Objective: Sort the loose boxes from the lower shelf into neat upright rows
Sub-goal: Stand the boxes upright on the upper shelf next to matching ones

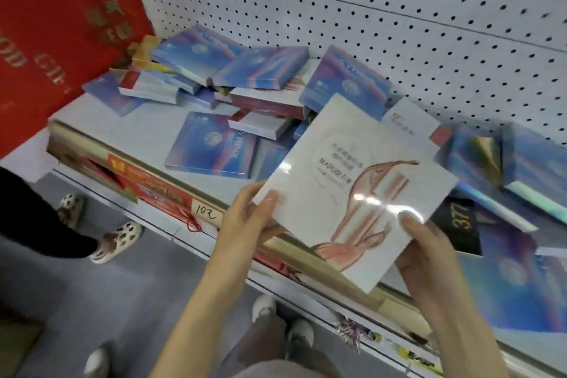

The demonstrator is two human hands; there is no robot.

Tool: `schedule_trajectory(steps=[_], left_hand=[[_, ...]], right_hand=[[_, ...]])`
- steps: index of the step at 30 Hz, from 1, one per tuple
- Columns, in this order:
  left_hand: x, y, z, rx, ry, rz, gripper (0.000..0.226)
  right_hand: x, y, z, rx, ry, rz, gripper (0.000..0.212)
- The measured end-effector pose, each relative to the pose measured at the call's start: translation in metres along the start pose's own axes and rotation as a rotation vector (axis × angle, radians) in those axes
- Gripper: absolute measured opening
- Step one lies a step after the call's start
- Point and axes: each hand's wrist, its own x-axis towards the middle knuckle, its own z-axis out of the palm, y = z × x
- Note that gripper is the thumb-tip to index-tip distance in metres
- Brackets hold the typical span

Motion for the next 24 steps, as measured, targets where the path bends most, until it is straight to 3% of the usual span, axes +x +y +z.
schedule_trajectory(steps=[3, 8, 12, 14, 17, 20, 24], left_hand=[[0.004, 0.012, -0.018, 0.016, 0.066, -0.027, 0.038], [0.023, 0.019, -0.045, 0.193, -0.041, -0.085, 0.041], [0.041, 0.024, -0.065, 0.123, 0.049, -0.077, 0.041], [0.052, 0.026, -0.082, 0.100, 0.098, -0.063, 0.029], [0.070, 0.032, -0.108, 0.105, 0.151, -0.046, 0.013], [0.085, 0.041, -0.122, 0.123, 0.192, 0.002, 0.007], [0.099, 0.056, -0.122, 0.120, 0.197, 0.048, 0.006]], right_hand=[[0.001, 0.005, 0.026, -0.030, -0.022, 0.058, 0.058], [0.012, 0.004, 0.072, -0.060, 0.050, 0.087, 0.040], [0.036, -0.002, 0.111, -0.119, 0.114, 0.109, 0.026], [0.058, -0.003, 0.124, -0.091, 0.157, 0.114, 0.024], [0.096, -0.010, 0.130, 0.195, 0.187, 0.141, 0.044], [0.127, -0.025, 0.121, 0.539, 0.266, 0.104, 0.044], [0.151, -0.036, 0.123, 0.705, 0.328, 0.124, 0.041]])
